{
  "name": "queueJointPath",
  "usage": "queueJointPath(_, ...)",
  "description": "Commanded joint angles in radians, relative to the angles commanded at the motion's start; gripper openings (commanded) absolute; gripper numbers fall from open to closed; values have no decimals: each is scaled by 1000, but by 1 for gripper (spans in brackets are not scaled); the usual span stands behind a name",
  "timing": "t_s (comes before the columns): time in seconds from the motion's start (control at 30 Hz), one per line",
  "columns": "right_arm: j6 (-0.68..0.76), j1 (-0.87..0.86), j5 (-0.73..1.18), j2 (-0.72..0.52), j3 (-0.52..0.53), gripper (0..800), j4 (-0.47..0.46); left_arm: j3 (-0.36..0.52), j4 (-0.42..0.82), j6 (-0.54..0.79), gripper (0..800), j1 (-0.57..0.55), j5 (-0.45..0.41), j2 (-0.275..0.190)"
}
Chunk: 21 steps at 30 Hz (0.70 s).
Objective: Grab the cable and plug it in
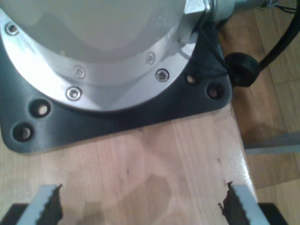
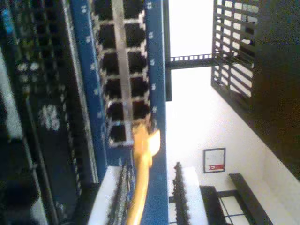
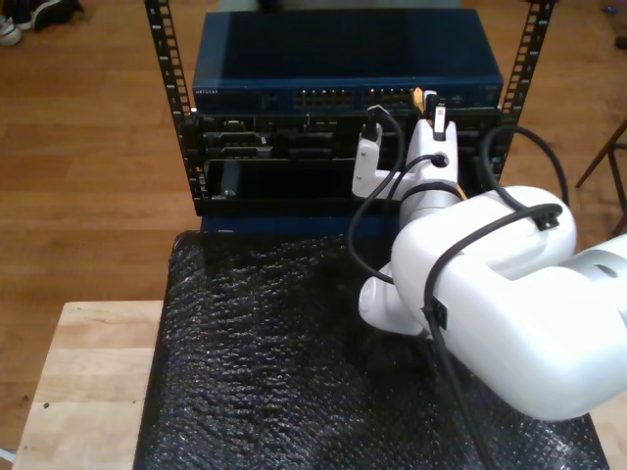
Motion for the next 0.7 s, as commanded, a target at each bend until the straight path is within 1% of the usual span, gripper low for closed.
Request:
queueJointPath(0.07, 0, 26, 14, -25, 37, 320, 0, 0, 0, 0, 800, 0, 0, 0)
queueJointPath(0.27, 2, 52, 97, -121, 147, 393, 0, -2, 0, 0, 800, 0, 0, 0)
queueJointPath(0.37, 2, 58, 138, -172, 189, 408, 2, -2, 0, 0, 800, 0, 0, 0)
queueJointPath(0.53, 0, 57, 221, -281, 259, 436, 3, 0, 0, 0, 800, 0, 0, 0)
queueJointPath(0.7, -2, 48, 370, -410, 318, 500, 5, 0, 0, 0, 800, 0, 0, 0)
